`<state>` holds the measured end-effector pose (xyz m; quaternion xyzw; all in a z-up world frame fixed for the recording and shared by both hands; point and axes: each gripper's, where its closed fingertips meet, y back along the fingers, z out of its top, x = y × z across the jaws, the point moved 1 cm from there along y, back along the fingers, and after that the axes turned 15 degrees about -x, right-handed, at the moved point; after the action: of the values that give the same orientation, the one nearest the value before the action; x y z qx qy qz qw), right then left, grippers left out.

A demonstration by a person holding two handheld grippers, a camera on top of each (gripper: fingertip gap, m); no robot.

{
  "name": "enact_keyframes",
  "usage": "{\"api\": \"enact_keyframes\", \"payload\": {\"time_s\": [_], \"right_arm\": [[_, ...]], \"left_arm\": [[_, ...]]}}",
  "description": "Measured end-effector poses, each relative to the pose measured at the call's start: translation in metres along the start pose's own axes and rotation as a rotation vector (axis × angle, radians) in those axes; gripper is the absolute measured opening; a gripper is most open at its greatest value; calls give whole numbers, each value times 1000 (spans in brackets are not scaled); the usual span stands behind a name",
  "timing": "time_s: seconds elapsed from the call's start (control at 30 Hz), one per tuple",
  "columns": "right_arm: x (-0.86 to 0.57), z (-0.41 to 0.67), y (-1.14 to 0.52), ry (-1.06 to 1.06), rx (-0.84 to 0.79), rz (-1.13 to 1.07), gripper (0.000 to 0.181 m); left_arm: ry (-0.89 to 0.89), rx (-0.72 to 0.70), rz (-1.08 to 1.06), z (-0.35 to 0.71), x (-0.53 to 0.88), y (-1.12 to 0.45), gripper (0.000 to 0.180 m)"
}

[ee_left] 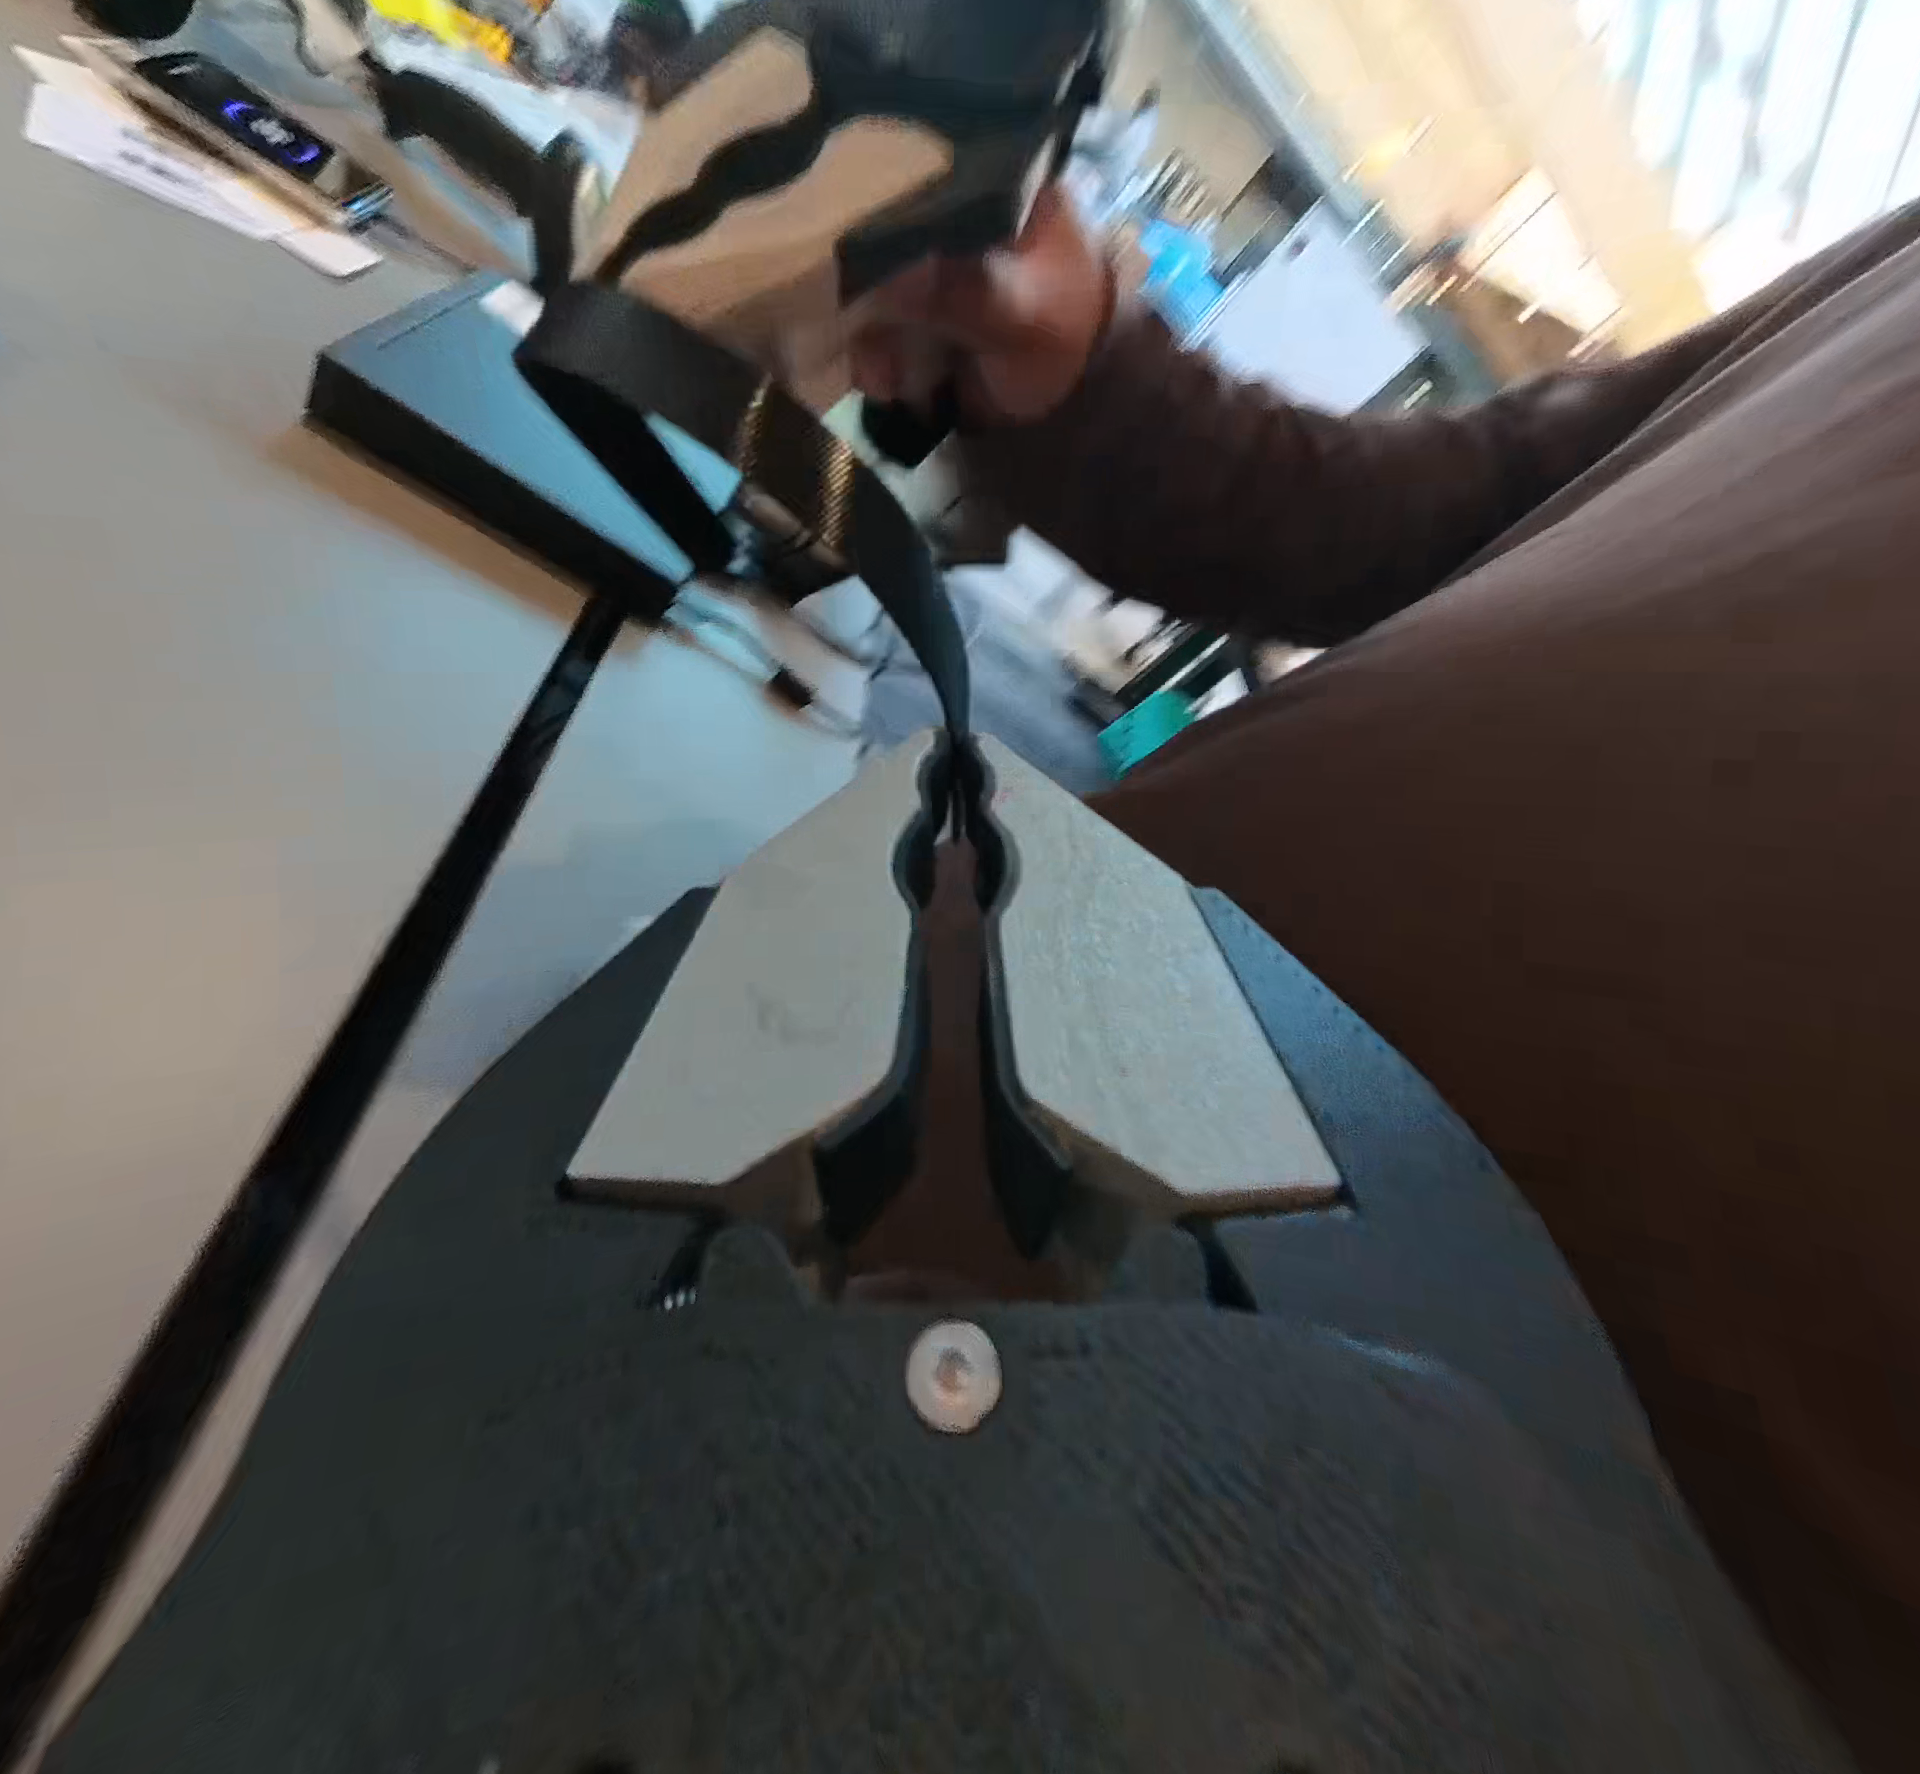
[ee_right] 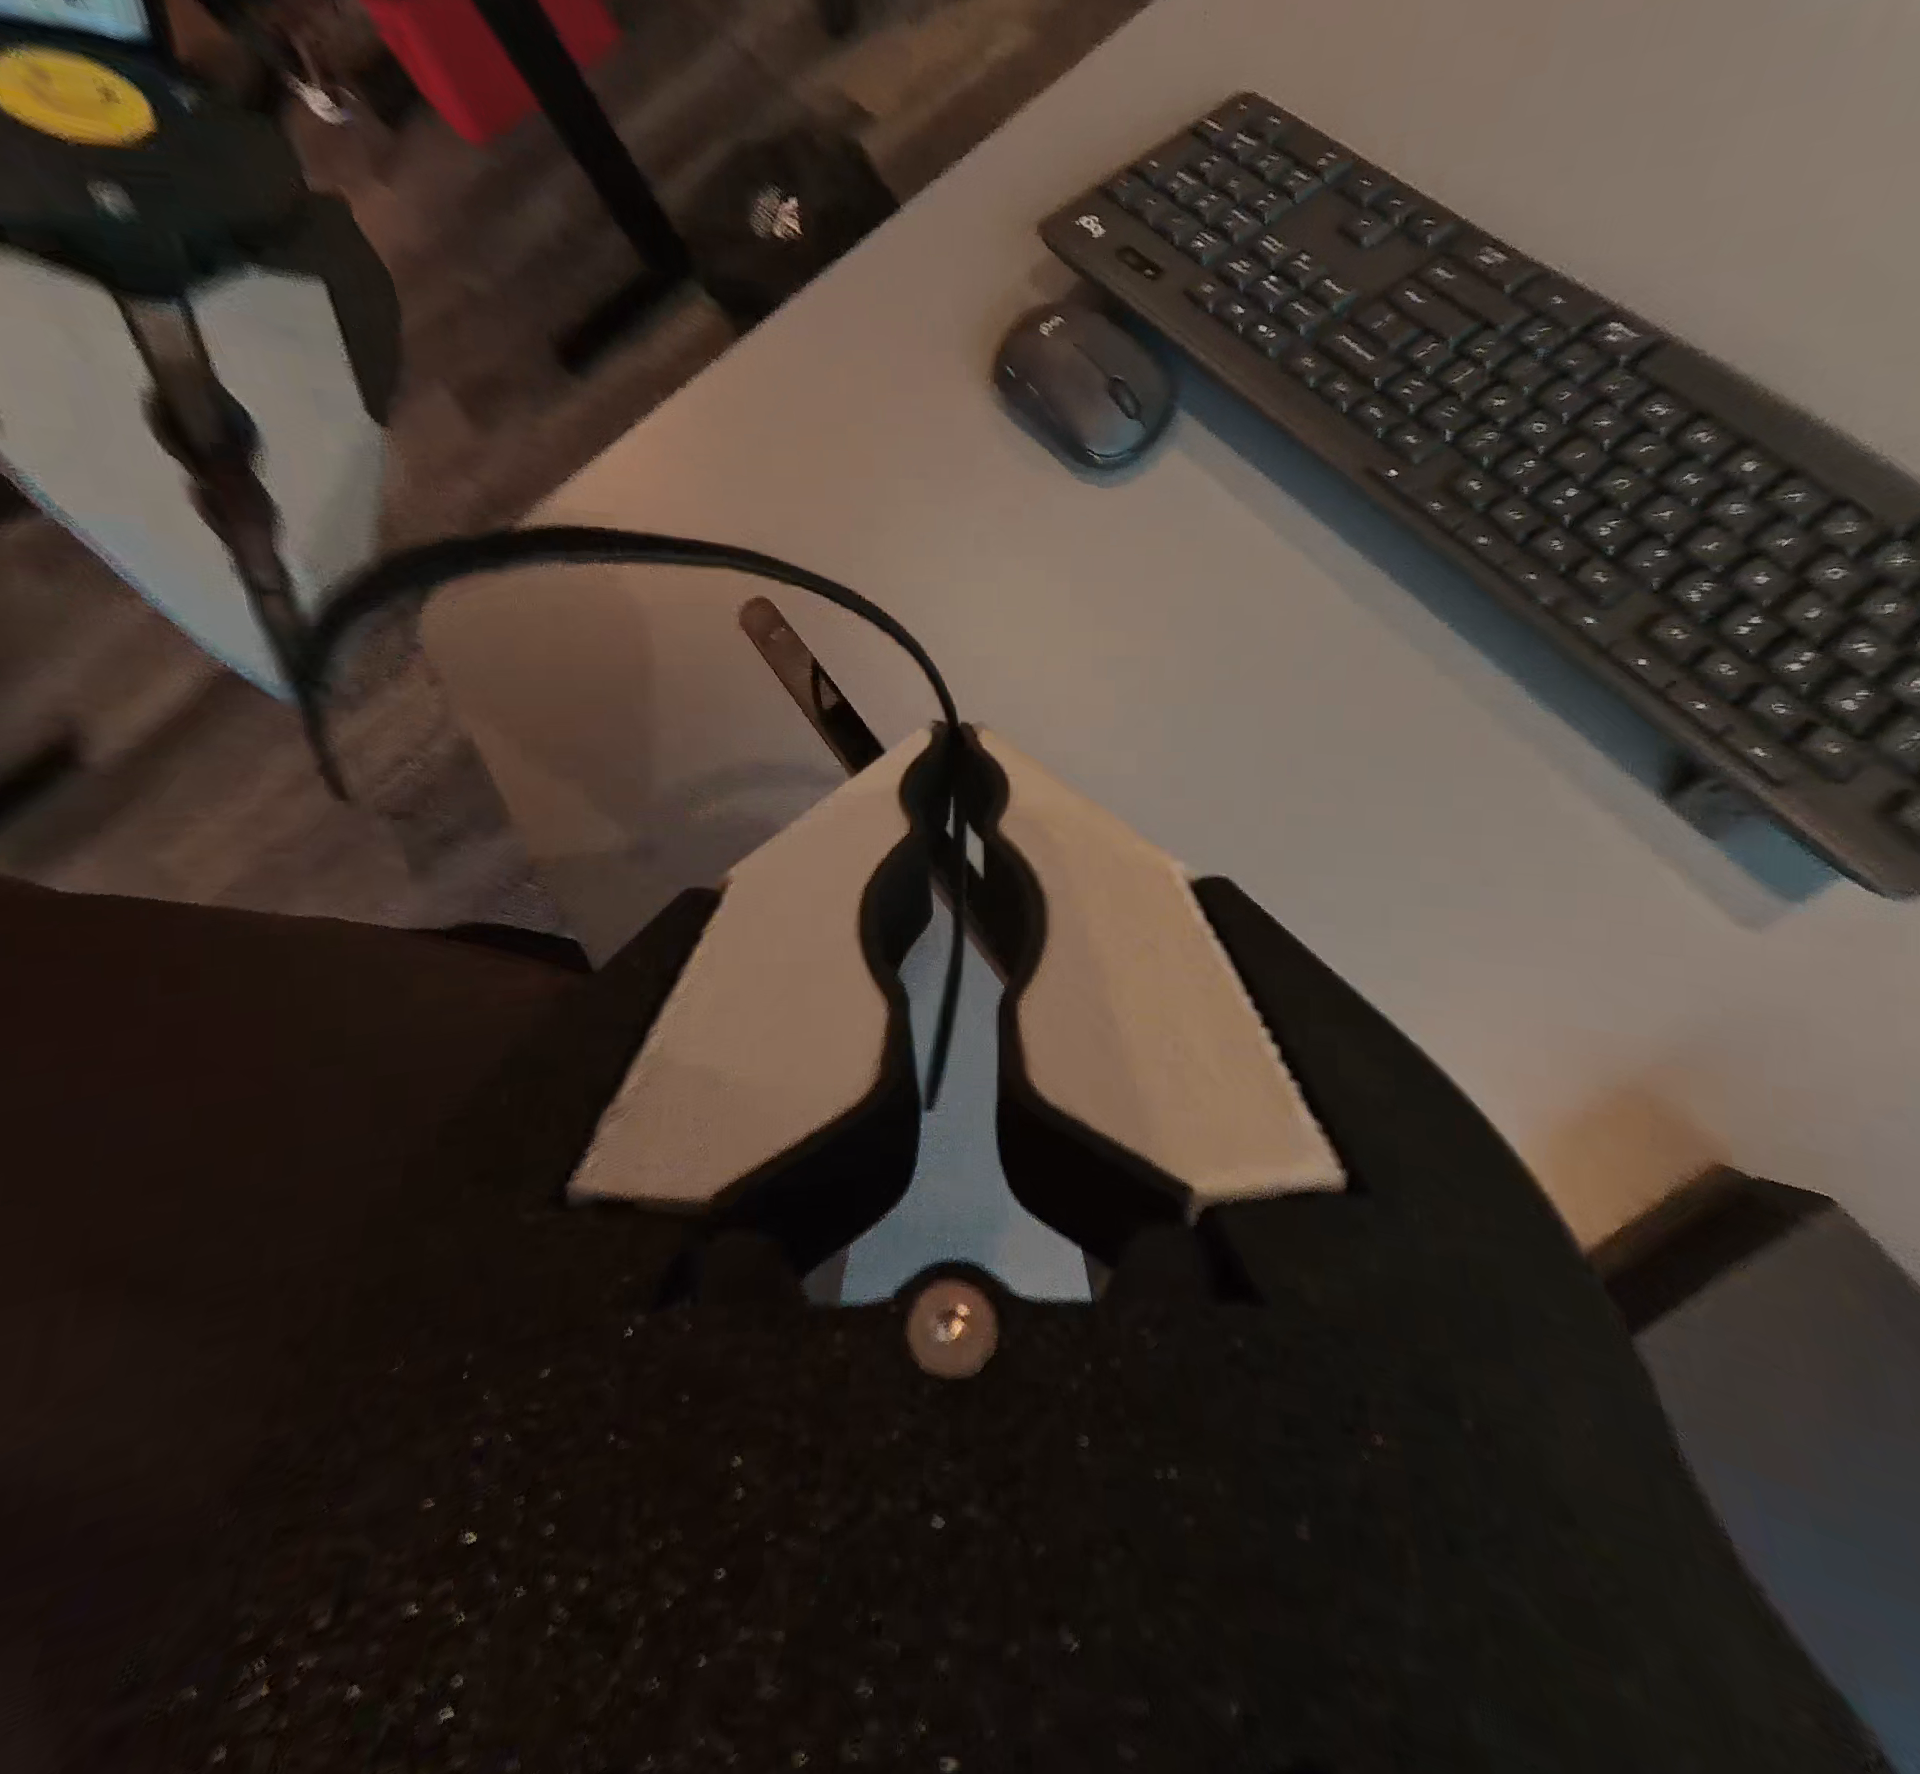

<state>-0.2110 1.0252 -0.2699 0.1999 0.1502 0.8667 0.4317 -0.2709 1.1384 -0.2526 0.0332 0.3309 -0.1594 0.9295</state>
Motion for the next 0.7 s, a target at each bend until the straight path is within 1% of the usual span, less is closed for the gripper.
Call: {"api": "enact_keyframes", "payload": {"time_s": [0.1, 0.13, 0.17, 0.23, 0.27, 0.3, 0.33, 0.37, 0.4, 0.43, 0.47, 0.53, 0.6, 0.63, 0.7], "right_arm": [[5, -15, -1, -16, 58, 45, 0], [11, -20, -3, -48, 69, 84, 0], [18, -25, -5, -100, 81, 130, 0], [23, -39, -9, -199, 121, 169, 0], [23, -48, -10, -221, 148, 172, 0], [25, -55, -11, -248, 163, 184, 0], [28, -60, -11, -279, 170, 201, 0], [29, -64, -10, -304, 174, 208, 0], [29, -67, -9, -316, 176, 205, 0], [28, -68, -9, -318, 176, 201, 0], [28, -68, -8, -318, 175, 200, 0], [27, -69, -6, -306, 194, 190, 0], [25, -73, -6, -282, 231, 172, 0], [23, -77, -7, -275, 260, 158, 0], [23, -80, -9, -267, 284, 150, 0]], "left_arm": [[132, -225, -118, 37, -18, 6, 3], [148, -305, -139, 53, -21, 9, 5], [135, -366, -114, 66, -18, 12, 6], [23, -428, 47, 85, 6, 23, 8], [-51, -460, 159, 95, 20, 32, 3], [-137, -460, 274, 101, 35, 42, 4], [-222, -425, 414, 103, 53, 54, 9], [-281, -370, 568, 102, 71, 68, 21], [-321, -300, 648, 97, 81, 76, 26], [-349, -214, 655, 87, 84, 77, 26], [-363, -139, 663, 75, 86, 78, 31], [-374, -32, 636, 52, 84, 71, 43], [-323, 51, 609, 26, 82, 61, 64], [-286, 78, 577, 17, 78, 54, 71], [-255, 66, 521, 12, 71, 39, 75]]}}
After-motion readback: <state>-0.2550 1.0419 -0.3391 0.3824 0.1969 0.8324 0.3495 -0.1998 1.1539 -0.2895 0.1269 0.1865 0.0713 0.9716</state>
